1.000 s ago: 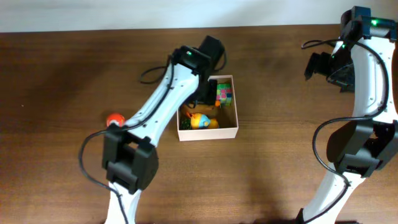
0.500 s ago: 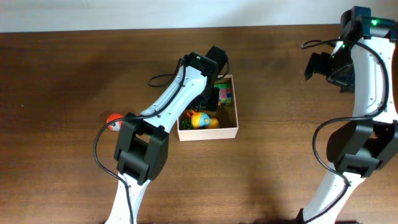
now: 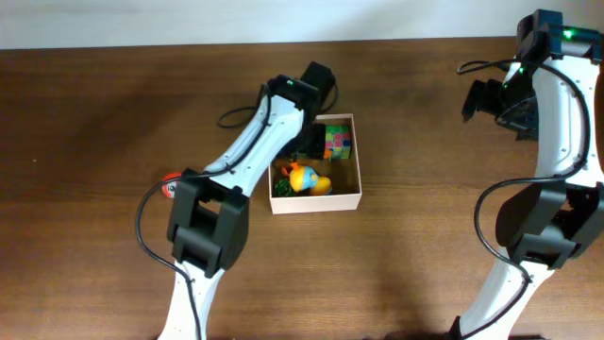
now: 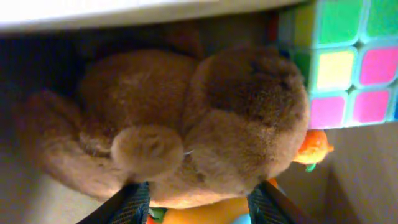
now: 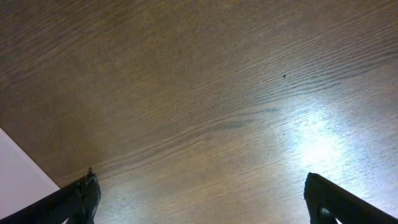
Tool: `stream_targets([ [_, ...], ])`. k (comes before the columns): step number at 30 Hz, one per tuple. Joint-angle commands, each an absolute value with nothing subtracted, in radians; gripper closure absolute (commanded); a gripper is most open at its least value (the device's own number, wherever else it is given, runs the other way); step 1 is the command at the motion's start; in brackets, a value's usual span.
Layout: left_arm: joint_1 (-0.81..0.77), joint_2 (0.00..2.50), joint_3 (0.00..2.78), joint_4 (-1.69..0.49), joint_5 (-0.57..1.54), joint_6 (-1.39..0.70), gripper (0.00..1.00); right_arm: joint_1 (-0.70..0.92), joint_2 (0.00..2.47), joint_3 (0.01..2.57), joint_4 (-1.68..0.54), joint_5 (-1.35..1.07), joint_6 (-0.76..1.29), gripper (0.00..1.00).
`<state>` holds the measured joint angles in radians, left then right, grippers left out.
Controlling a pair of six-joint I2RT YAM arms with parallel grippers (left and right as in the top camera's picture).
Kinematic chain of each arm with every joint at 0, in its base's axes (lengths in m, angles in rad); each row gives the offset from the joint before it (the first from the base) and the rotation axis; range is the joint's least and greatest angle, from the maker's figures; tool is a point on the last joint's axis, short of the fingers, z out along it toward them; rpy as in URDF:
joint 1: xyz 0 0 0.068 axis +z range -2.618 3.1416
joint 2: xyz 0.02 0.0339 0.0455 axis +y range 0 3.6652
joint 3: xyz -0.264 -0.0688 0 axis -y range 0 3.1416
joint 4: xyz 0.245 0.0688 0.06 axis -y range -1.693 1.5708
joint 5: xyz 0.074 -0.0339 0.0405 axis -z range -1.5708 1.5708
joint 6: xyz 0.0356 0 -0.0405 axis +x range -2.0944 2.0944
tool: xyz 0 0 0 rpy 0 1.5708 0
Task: Pack container
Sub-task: 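Raise the left gripper out of the box and retract left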
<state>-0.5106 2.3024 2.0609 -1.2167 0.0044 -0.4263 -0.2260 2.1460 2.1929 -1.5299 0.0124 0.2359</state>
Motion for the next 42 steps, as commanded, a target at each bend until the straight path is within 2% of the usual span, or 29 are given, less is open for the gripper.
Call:
stream_targets([
  [1, -0.473, 2.342, 2.065, -1.203, -0.016, -0.395, 0.48, -0.229, 2.138, 2.207, -1.530, 0.011, 0.237, 0.01],
  [12, -0.457, 2.341, 2.091, -1.195, -0.015, -0.387, 0.49, -0.229, 2.138, 2.207, -1.530, 0.011, 0.237, 0.01],
  [31, -0.456, 2.341, 2.391, -1.403, -0.020, -0.365, 0.50, -0.229, 2.138, 2.207, -1.530, 0.011, 0.237, 0.01],
  [42, -0.352, 2.336, 2.607, -1.658, -0.054, -0.366, 0.52, -0.229, 2.138, 2.207, -1.530, 0.011, 0.237, 0.01],
])
